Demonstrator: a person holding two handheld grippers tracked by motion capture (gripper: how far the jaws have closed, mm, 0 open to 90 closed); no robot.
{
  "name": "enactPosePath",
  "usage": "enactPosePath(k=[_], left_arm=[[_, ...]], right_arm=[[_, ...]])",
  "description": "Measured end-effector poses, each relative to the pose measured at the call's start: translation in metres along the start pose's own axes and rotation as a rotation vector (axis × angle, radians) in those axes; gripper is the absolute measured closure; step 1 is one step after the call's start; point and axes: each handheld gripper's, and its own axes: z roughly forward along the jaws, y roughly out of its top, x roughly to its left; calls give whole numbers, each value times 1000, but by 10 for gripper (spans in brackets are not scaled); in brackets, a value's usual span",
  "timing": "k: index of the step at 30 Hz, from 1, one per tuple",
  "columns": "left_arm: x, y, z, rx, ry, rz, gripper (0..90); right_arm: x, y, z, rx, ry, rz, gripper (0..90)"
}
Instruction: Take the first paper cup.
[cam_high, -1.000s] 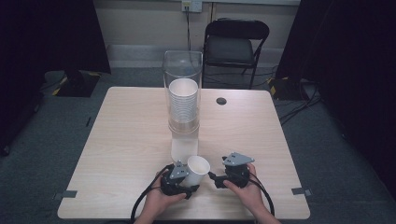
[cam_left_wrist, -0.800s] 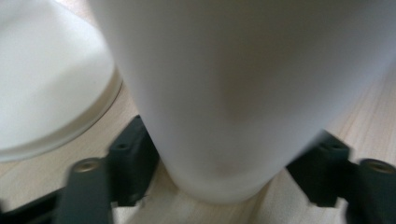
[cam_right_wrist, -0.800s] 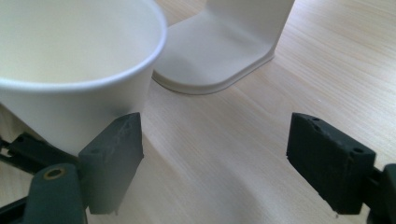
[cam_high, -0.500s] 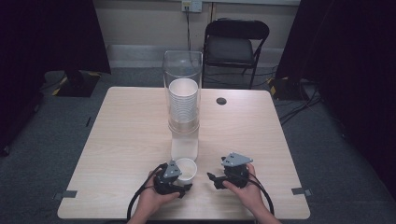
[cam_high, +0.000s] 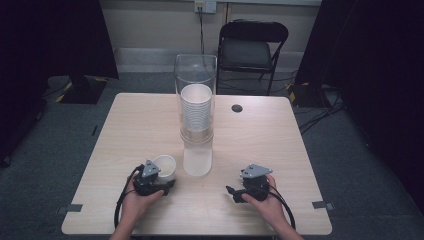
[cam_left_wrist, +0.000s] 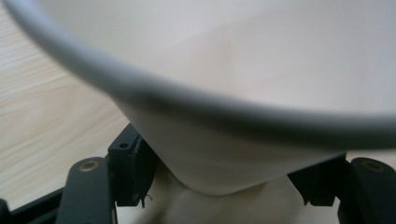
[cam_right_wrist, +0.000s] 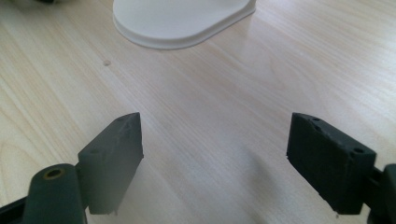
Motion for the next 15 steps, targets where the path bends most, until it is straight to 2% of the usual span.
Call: enactPosePath(k=[2,5,8,11,12,13,15], left_arm=[[6,-2,-2,11,29,-8,283],[9,-6,-7,24,47,-4,219],[9,-12,-13,39,41,11,154],[8,-17,-18,37,36,13,152],[8,-18,-20,34,32,7,151],[9,-19,-21,41,34,21,150],[9,-20,-22,37,34,12,149]], right_arm=[[0,-1,1,13,4,2,181],[0,-1,4,34,7,11,180],[0,-3,9,62,-7,2,178],[1,-4,12,80,-19,0,167],[1,-5,13,73,-17,14,165],[0,-7,15,65,-5,52,160],[-2,-8,15,60,-2,68,140]])
